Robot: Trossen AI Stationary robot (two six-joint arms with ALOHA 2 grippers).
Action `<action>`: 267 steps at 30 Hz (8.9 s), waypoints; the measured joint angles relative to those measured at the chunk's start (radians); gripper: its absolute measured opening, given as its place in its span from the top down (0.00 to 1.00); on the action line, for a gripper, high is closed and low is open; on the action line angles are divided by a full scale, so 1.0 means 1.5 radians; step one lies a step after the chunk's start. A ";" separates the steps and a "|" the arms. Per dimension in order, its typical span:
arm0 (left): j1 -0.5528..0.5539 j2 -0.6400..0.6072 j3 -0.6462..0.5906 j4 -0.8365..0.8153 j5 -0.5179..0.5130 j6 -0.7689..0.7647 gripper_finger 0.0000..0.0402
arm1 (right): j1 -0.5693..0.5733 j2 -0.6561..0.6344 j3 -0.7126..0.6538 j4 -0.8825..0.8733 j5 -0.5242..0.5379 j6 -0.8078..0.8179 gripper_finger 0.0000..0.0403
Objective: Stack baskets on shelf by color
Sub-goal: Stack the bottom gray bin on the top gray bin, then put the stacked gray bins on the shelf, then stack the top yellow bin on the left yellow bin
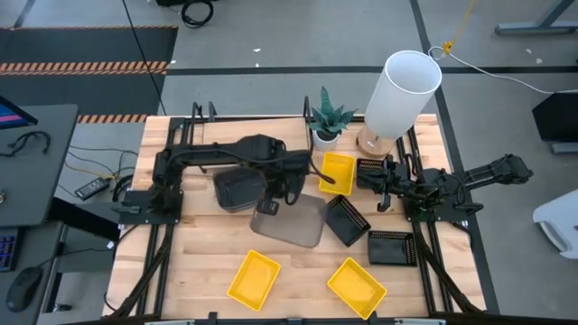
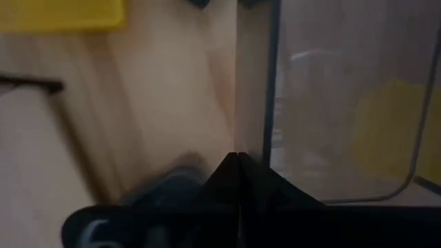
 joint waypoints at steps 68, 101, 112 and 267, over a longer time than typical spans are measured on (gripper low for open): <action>0.236 -0.381 -0.613 0.136 -0.101 -0.150 0.58 | 0.000 0.000 0.000 0.000 0.000 0.000 0.95; -0.090 -0.380 -0.713 0.057 -0.251 0.213 0.37 | 0.000 0.000 0.000 0.000 0.000 0.000 0.95; -0.116 -0.381 -0.830 0.218 -0.317 0.305 0.46 | 0.000 0.000 0.000 0.000 0.000 0.000 0.95; -0.011 -0.009 -0.409 0.807 -0.221 -0.063 0.66 | 0.000 0.000 0.000 0.000 0.000 0.000 0.95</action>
